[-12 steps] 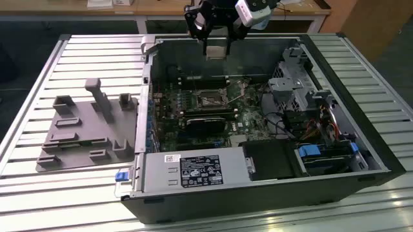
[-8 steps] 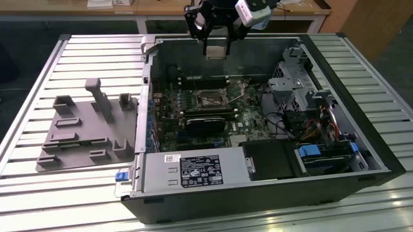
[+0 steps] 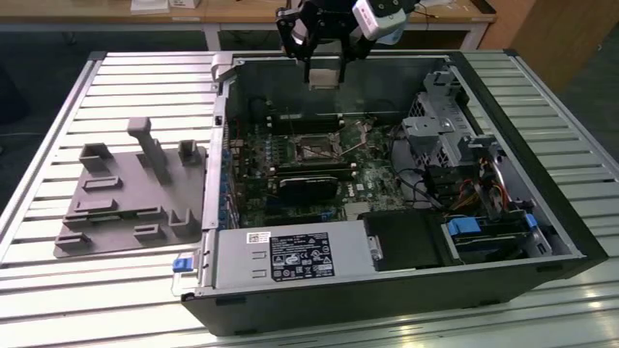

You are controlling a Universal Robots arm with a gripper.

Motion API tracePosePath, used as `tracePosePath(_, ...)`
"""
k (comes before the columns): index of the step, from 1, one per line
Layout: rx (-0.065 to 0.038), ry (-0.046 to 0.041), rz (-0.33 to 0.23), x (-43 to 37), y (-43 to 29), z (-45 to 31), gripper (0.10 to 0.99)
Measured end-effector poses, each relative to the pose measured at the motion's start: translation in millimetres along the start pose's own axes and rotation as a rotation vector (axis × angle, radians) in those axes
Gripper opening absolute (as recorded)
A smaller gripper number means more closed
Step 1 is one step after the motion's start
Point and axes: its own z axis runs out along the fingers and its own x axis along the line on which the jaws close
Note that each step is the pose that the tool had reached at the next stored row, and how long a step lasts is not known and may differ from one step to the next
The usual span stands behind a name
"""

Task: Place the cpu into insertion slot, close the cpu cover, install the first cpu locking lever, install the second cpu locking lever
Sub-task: 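Place the cpu into insertion slot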

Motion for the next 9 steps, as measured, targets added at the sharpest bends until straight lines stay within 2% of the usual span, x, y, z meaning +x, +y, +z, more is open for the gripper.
tracePosePath(5,0.0,-0.0006,0.001,0.0,-0.4,4.7,0.537)
tracePosePath(9,-0.001,-0.0067,0.067,-0.1,-0.7,7.5,0.537)
